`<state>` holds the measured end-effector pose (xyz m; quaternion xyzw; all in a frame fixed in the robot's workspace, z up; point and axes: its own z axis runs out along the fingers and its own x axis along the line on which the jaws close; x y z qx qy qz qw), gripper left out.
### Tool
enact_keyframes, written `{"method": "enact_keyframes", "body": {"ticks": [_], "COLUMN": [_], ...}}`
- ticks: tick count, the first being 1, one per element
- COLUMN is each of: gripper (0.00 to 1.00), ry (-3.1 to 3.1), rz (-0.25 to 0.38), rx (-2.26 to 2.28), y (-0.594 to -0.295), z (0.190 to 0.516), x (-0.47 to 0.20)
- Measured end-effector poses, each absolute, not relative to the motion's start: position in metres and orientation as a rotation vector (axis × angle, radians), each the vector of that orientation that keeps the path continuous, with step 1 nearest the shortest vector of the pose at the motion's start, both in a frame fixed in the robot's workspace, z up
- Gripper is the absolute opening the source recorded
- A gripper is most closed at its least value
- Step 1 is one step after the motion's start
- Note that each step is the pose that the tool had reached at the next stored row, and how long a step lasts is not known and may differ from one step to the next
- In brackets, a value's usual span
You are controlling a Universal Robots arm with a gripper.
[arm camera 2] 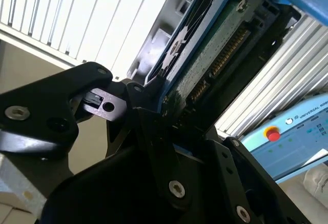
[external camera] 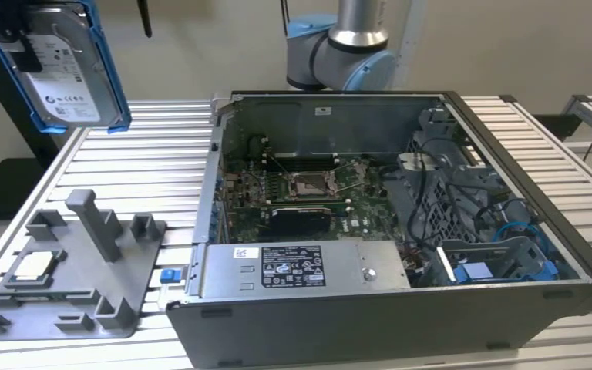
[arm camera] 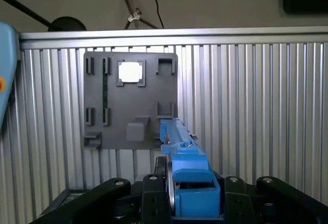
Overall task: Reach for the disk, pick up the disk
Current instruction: 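Pick up the disk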
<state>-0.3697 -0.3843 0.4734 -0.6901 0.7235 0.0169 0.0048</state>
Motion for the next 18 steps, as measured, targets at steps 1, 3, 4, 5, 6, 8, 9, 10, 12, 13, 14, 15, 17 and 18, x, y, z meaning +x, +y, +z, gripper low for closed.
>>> {"method": "enact_keyframes", "body": {"ticks": [1,3,4,5,6,8,9,10,12,13,14,15,17,18], "gripper": [0.0,0.0,0.0,0.0,0.0,0.0,0.0,0.0,0.0,0.0,0.0,0.0,0.0,0.0], "ry": [2.266,2.266,2.266,2.266,2.266,2.266,2.266,2.266,2.266,2.266,2.266,2.266,2.266,2.266], "rz": [0.053,0.053,0.053,0.053,0.053,0.053,0.053,0.053,0.053,0.053,0.053,0.053,0.053,0.053], "rx": [-2.161,-2.161,-2.161,-2.161,-2.161,-2.161,-2.161,-2.161,-2.161,-2.161,-2.161,-2.161,-2.161,-2.161], "y": [-0.384,-0.384,-0.384,-0.384,-0.384,-0.384,-0.384,-0.384,-0.384,-0.384,-0.384,-0.384,-0.384,-0.384], "z": [0.473,0.473,0.473,0.473,0.473,0.473,0.473,0.473,0.473,0.473,0.473,0.473,0.473,0.473], "x": [-0.367,-0.363,-0.361,-0.359,-0.357,-0.353,-0.351,-0.349,-0.344,-0.343,-0.34,-0.338,-0.334,-0.332]}}
